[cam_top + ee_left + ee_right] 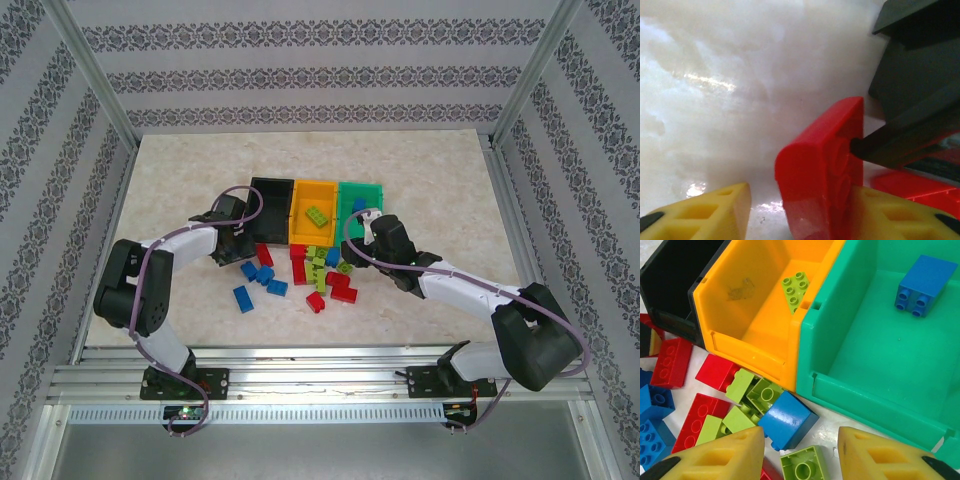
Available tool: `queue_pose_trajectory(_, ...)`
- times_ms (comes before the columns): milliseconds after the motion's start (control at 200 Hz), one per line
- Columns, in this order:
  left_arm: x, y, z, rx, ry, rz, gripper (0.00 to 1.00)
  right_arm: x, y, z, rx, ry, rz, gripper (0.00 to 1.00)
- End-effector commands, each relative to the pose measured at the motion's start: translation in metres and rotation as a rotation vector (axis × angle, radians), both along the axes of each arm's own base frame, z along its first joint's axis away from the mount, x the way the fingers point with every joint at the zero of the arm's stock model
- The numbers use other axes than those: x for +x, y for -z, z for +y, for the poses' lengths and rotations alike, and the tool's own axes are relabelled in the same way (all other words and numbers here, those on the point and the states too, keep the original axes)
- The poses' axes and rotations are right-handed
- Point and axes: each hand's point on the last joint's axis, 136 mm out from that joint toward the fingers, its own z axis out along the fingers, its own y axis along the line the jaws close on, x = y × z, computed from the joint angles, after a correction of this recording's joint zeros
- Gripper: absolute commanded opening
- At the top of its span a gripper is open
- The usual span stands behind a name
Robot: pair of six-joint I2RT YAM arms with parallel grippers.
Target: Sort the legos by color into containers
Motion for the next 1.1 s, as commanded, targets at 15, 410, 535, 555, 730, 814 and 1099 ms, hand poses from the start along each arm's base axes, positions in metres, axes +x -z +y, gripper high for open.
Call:
queue_pose_trajectory(15,-0.009,-0.003,0.001,0.008,0.009,-0.028,0.45,0.001,0.001,0.007,0.019,-0.014,0.007,0.44)
queue_pose_trajectory(410,-0.018,-0.045,0.006,-0.012,0.009,-0.192,0.15,0.001,0.003,0.011,0.035,-0.022,0.014,0.44)
queue_pose_trajectory(535,-0.018,-0.061,0.002,-0.04,0.021,-0.232,0.12,0.001,0.001,0.012,0.038,-0.028,0.013,0.44)
queue_pose_trajectory(555,-0.018,-0.065,0.0,-0.047,0.025,-0.242,0.12,0.001,0.0,0.012,0.042,-0.028,0.01,0.44)
queue_pose_trajectory(730,-0.004,-0.103,-0.015,-0.071,0.07,-0.328,0.11,0.003,0.002,0.011,0.035,-0.02,0.016,0.43)
queue_pose_trajectory(814,0.007,-0.117,-0.022,-0.076,0.091,-0.344,0.11,0.003,0.002,0.011,0.044,-0.018,0.008,0.44)
queue_pose_trajectory(1099,0.044,-0.11,-0.033,-0.015,0.157,-0.247,0.29,0.006,0.002,0.0,0.046,0.015,0.005,0.43)
